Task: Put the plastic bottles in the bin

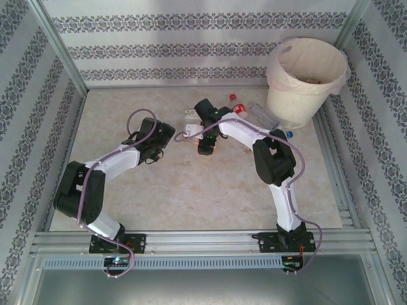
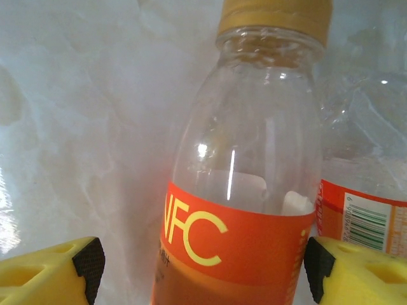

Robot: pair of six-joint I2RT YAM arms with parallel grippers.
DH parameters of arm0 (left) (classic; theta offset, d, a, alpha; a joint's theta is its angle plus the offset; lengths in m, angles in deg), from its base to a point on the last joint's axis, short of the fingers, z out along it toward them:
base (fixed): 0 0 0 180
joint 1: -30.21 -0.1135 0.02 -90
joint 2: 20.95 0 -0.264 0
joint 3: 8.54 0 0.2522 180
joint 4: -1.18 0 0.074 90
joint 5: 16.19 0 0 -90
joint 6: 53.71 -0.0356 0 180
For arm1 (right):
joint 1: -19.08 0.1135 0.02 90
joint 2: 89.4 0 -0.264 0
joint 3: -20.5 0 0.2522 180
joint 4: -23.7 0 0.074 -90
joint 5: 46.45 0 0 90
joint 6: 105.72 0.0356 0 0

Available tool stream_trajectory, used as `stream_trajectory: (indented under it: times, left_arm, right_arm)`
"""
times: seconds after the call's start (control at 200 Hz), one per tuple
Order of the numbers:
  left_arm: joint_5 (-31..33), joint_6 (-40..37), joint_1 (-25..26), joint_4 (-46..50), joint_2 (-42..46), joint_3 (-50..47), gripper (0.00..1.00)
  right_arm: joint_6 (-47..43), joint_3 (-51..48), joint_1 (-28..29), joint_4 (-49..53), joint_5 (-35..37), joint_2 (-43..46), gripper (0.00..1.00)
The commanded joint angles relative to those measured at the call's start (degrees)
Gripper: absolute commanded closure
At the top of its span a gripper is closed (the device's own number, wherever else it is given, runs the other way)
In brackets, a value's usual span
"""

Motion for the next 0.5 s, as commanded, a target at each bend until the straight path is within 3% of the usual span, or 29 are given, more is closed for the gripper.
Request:
stream_trajectory:
  times: [0.0, 0.165, 0.25, 0.495]
  left_arm:
    - [1.84, -1.37, -0.85, 3.00, 1.39, -0.83, 0.00]
    - [2.37, -1.66, -0.97, 3.50, 1.54, -0.85, 0.00]
    - [2.79, -1.73, -1.01, 3.76, 1.76, -0.88, 0.00]
    - [4.12, -2.43, -1.37, 5.11, 2.89, -1.25, 0.00]
  right_arm:
    - [-3.30, 2.28, 1.50, 3.44, 0.51, -1.88, 0.17]
    - [-1.66, 3.00, 2.11, 2.64, -2.89, -3.35, 0.20]
    - [0.86, 4.14, 2.80, -0.14, 1.64, -5.31, 0.31]
    - [6.60, 6.67, 3.28, -3.04, 4.84, -7.58, 0.31]
